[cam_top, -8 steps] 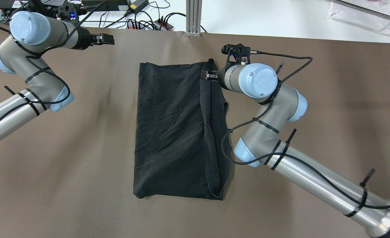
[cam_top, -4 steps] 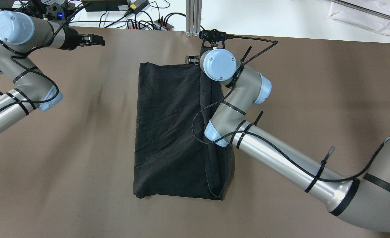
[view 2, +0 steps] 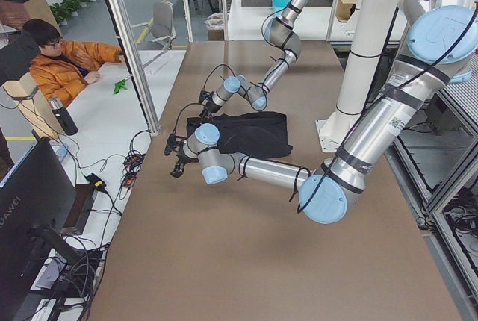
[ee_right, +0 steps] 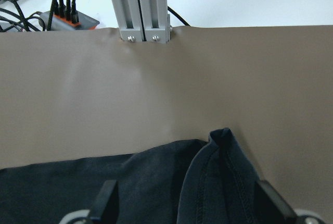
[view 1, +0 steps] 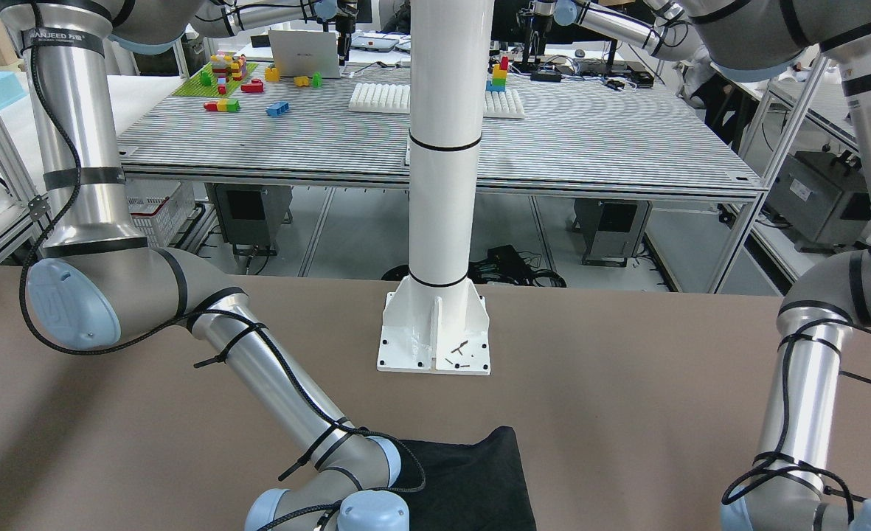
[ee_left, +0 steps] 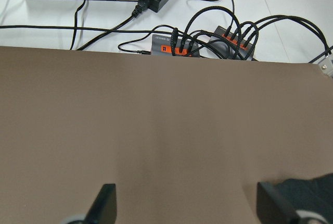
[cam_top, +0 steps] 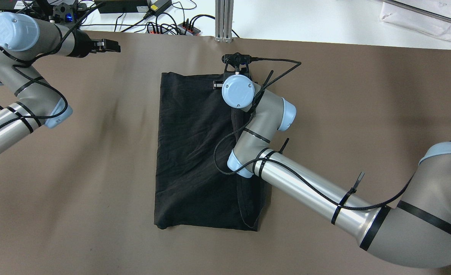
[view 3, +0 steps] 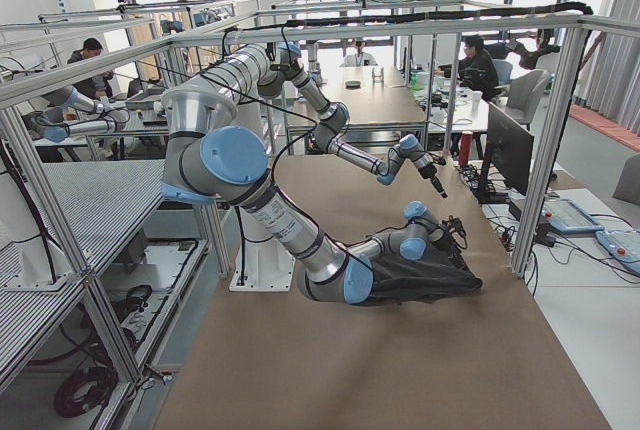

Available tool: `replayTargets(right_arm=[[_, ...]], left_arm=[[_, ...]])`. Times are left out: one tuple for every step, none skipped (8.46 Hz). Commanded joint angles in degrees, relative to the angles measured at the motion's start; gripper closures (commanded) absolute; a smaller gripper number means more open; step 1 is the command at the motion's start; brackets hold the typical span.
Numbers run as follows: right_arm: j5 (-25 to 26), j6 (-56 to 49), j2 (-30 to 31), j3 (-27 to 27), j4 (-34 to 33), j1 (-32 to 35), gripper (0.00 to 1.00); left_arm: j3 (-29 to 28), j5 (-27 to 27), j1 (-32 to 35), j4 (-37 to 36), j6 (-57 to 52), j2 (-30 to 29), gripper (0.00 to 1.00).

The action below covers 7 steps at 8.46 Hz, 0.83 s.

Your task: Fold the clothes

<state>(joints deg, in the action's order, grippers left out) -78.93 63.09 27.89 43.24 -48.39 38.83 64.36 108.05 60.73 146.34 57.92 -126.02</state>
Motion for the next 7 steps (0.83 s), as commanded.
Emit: replayTargets(right_arm=[[2.1, -0.1, -0.2, -1.6, 0.1, -1.6, 0.50], [2.2, -0.1, -0.1, -1.8, 0.1, -1.6, 0.67], [2.3, -0.2, -0.2, -2.0, 0.1, -1.6, 0.80], [2.4, -0.2, -0.2, -2.0, 0.2, -1.5, 0.83], [2.4, -0.2, -0.1, -2.0, 0.2, -1.1, 0.83], [2.3, -0.2, -0.1, -2.0, 0.2, -0.6, 0.85], [2.2, -0.2, -0.1, -2.0, 0.2, -0.2, 0.97]], left_arm=[[-0.4, -0.3, 0.0, 0.0, -0.1, 0.0, 0.05], [-0.4, -0.3, 0.0, 0.0, 0.0, -0.1, 0.05], [-0.4, -0.3, 0.0, 0.0, 0.0, -0.1, 0.05], [-0.5, -0.4, -0.1, -0.1, 0.0, -0.1, 0.05], [-0.5, -0.4, -0.2, -0.2, 0.0, -0.3, 0.05], [-0.5, -0.4, -0.2, -0.2, 0.0, -0.4, 0.05], [-0.4, -0.4, -0.3, -0.3, 0.1, -0.5, 0.05]])
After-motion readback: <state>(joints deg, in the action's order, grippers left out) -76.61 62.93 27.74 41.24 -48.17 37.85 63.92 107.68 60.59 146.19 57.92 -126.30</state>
